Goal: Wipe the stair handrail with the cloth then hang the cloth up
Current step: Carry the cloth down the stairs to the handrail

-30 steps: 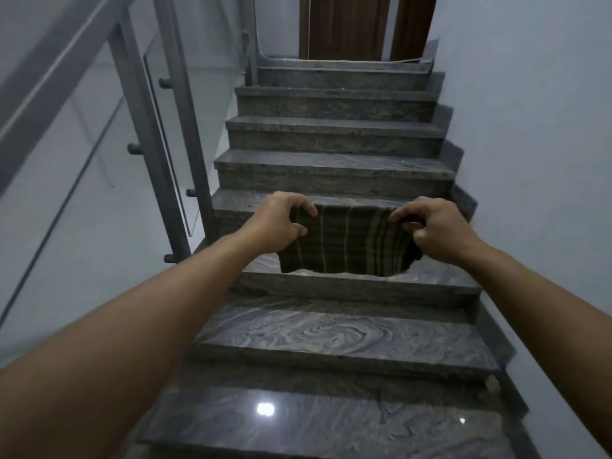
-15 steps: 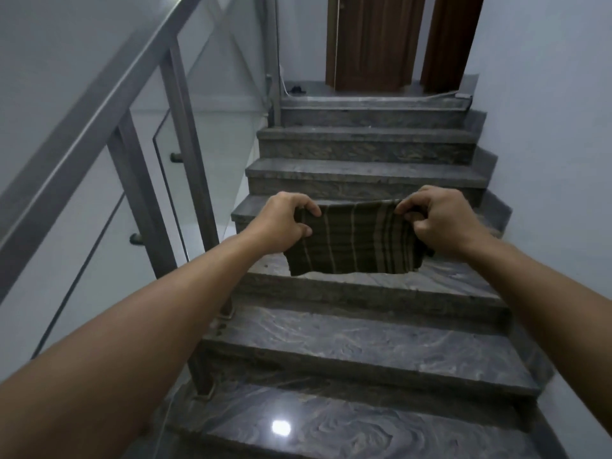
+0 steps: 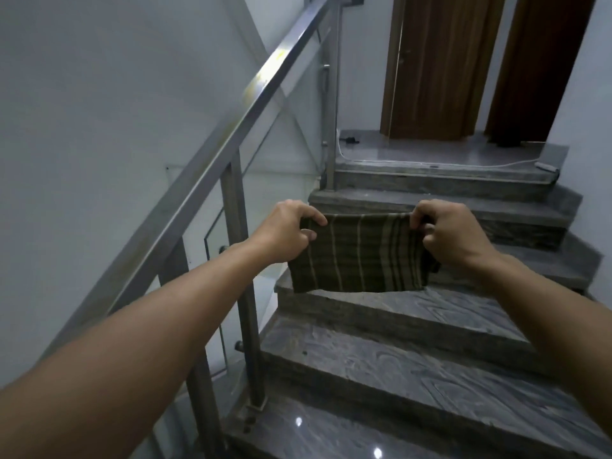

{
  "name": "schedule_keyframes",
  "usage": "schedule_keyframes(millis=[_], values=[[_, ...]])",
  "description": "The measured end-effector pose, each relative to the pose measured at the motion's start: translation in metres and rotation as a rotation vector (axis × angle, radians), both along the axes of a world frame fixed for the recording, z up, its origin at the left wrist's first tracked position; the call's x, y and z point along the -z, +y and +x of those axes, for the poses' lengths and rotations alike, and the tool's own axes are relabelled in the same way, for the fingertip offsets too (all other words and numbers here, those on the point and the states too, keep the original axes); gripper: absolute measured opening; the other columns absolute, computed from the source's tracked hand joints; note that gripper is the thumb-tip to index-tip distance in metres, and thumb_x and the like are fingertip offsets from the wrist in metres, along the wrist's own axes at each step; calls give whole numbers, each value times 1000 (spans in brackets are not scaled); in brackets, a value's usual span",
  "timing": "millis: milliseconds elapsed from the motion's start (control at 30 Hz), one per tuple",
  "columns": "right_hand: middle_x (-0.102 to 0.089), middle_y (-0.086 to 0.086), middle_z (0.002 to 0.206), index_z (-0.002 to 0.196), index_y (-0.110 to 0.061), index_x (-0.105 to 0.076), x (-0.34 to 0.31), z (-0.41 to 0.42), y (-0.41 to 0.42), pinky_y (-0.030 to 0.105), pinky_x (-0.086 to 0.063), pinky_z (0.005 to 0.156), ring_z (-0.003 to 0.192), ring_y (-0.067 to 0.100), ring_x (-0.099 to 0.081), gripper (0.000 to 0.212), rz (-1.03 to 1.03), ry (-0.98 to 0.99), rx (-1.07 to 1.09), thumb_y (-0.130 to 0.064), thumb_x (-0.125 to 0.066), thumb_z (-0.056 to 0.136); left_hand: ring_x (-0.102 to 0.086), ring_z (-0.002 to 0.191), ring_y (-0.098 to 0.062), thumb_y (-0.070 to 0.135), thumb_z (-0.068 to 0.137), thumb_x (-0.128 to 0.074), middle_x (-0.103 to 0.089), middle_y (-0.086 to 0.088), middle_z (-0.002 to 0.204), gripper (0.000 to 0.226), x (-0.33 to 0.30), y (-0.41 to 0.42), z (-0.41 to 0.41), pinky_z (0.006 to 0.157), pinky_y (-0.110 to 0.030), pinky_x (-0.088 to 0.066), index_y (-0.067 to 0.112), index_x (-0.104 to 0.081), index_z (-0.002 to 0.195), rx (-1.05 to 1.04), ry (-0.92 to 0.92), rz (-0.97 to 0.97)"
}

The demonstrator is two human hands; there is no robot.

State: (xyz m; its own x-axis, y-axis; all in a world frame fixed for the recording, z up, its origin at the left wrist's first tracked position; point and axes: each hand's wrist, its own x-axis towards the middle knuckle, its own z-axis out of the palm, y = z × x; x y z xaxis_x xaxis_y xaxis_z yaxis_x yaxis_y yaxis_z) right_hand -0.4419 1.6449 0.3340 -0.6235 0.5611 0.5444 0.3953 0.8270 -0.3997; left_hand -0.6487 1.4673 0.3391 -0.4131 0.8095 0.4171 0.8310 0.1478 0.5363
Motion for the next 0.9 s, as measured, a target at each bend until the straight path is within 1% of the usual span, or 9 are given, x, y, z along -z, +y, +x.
schedule_keyframes(millis=[100, 233, 267, 400, 533, 633, 733, 833, 900], values=[[-64, 6, 90, 83, -18, -66, -29, -47, 19, 51, -56, 75, 86, 26, -62, 29, 9, 49, 32, 9, -57, 74, -51, 113, -18, 7, 87, -64, -57, -2, 122, 27, -35, 14, -41, 87, -27, -45, 21, -68, 109, -38, 36, 25], [-69, 8, 99, 94, -18, -70, -73, -94, 44, 48, -57, 78, 90, 23, -64, 31, 17, 64, 61, 5, -58, 78, -49, 101, -13, 7, 87, -64, -53, 4, 108, 27, -87, 38, -84, 73, -19, -43, 20, -68, 110, -44, 34, 28], [-70, 8, 100, 97, -18, -71, -84, -103, 51, 48, -57, 78, 90, 24, -64, 31, 29, 71, 65, 4, -58, 79, -49, 99, -13, 7, 87, -64, -51, 5, 107, 27, -99, 45, -91, 74, -20, -44, 19, -68, 110, -45, 46, 33], [-67, 9, 103, 106, -16, -69, -121, -124, 75, 48, -56, 79, 91, 26, -61, 28, 106, 81, 57, 0, -57, 85, -51, 100, -17, 6, 86, -64, -52, 3, 104, 24, -137, 78, -114, 86, -34, -53, 17, -69, 107, -62, 102, 77], [-57, 8, 106, 107, -16, -68, -141, -140, 110, 47, -53, 84, 95, 27, -57, 22, 144, 71, 73, -7, -59, 89, -55, 102, -22, 5, 86, -64, -57, -3, 108, 22, -155, 121, -135, 88, -40, -54, 16, -68, 105, -80, 144, 93], [-57, 8, 105, 107, -16, -70, -150, -150, 144, 46, -53, 84, 94, 28, -57, 24, 164, 68, 115, -6, -61, 88, -55, 100, -20, 4, 86, -63, -59, -3, 109, 24, -162, 159, -146, 85, -34, -52, 15, -69, 107, -94, 188, 133], [-60, 8, 103, 106, -19, -71, -164, -160, 184, 49, -53, 80, 90, 30, -58, 22, 210, 18, 133, -11, -62, 88, -52, 95, -16, 3, 86, -63, -57, -1, 105, 26, -172, 201, -158, 79, -27, -46, 13, -69, 109, -102, 243, 131], [-62, 9, 101, 108, -17, -70, -189, -174, 226, 47, -52, 79, 87, 28, -58, 20, 258, -29, 113, -16, -59, 90, -54, 95, -17, 3, 86, -63, -59, -2, 106, 26, -192, 240, -170, 80, -29, -48, 11, -69, 110, -116, 274, 115], [-63, 9, 100, 107, -16, -69, -210, -184, 252, 44, -50, 79, 85, 27, -57, 20, 295, -26, 112, -14, -59, 90, -56, 97, -21, 4, 87, -63, -60, -5, 108, 26, -212, 261, -176, 84, -34, -53, 11, -69, 111, -129, 288, 101]])
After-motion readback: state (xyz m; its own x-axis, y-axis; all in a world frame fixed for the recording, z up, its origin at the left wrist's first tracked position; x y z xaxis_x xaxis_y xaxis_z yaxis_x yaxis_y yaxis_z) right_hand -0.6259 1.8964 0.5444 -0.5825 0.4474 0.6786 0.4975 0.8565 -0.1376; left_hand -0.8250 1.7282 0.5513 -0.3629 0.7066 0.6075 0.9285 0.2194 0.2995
